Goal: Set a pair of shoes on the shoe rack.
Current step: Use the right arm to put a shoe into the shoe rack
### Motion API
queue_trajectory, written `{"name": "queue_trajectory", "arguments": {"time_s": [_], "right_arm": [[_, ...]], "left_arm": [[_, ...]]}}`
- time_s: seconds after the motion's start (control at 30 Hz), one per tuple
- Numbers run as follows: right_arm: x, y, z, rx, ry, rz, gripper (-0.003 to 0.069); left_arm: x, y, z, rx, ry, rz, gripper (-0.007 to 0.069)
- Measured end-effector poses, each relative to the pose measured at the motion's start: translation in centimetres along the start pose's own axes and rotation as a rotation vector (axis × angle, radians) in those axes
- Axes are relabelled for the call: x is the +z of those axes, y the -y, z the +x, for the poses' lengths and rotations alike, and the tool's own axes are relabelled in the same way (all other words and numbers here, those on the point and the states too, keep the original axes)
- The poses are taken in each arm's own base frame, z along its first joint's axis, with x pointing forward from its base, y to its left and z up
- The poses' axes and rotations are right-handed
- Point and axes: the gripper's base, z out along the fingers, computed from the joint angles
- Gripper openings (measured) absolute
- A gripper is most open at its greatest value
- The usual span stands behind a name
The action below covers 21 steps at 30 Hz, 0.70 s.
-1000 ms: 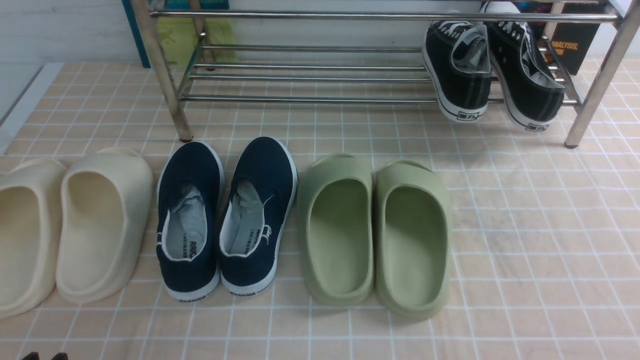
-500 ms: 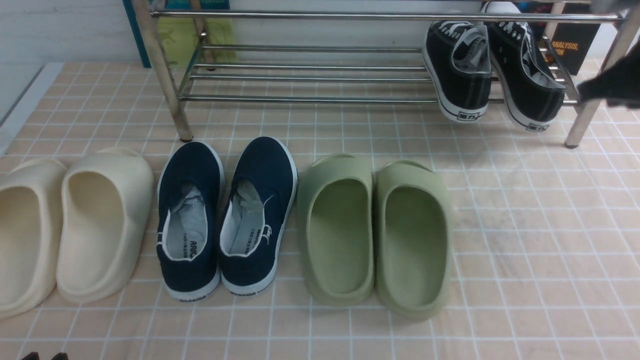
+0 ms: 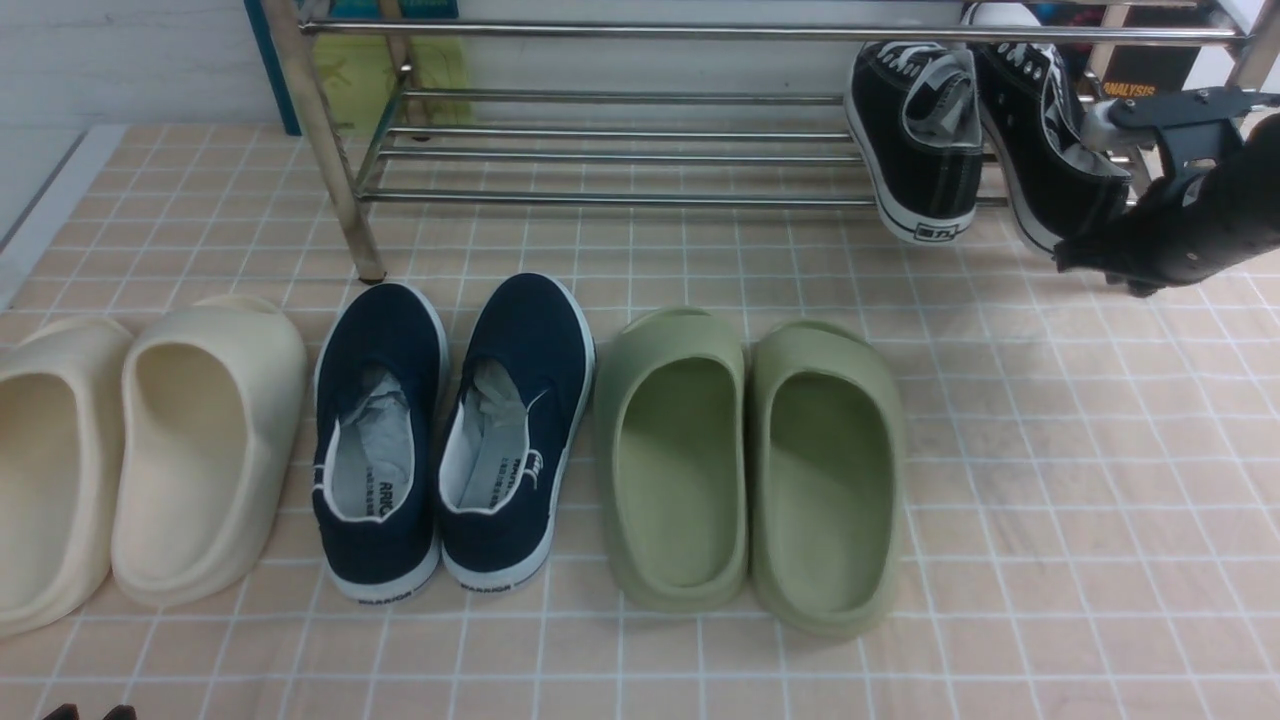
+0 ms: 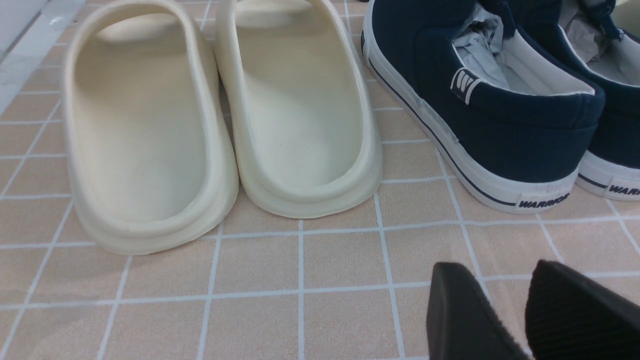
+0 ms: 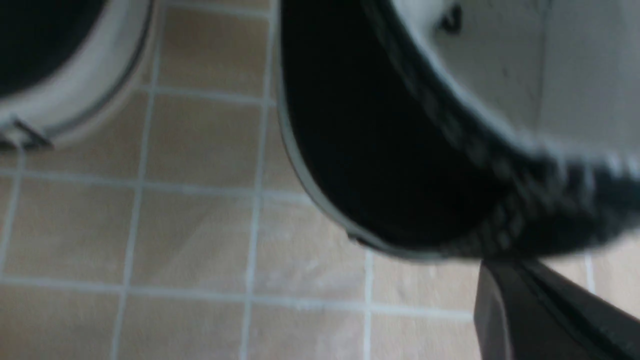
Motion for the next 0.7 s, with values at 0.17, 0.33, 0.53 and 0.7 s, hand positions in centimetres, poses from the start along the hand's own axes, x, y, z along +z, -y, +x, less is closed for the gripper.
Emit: {"name": "queue_trajectory", "arguments": {"time_s": [0.17, 0.33, 0.53, 0.7], "right_arm": [[0.2, -1.2, 0.1, 0.006, 0.004, -0.026, -0.0018], [-1.2, -2.9, -0.5, -0.008, 0.022, -0.057, -0.0018], [-3.0, -3.1, -1.5, -0.011, 0.069, -0.064, -0.0014], [-3.3, -3.1, -1.6, 0.003, 0.068, -0.068, 0.002]], "left_arm": [[0.0, 0.0, 0.0, 0.0, 0.0, 0.0, 0.0239], [0.0, 0.0, 0.0, 0.0, 0.0, 0.0, 0.0239], [0.0, 0.0, 0.0, 0.0, 0.0, 0.0, 0.0239], [0.0, 0.0, 0.0, 0.0, 0.0, 0.0, 0.0239]]}}
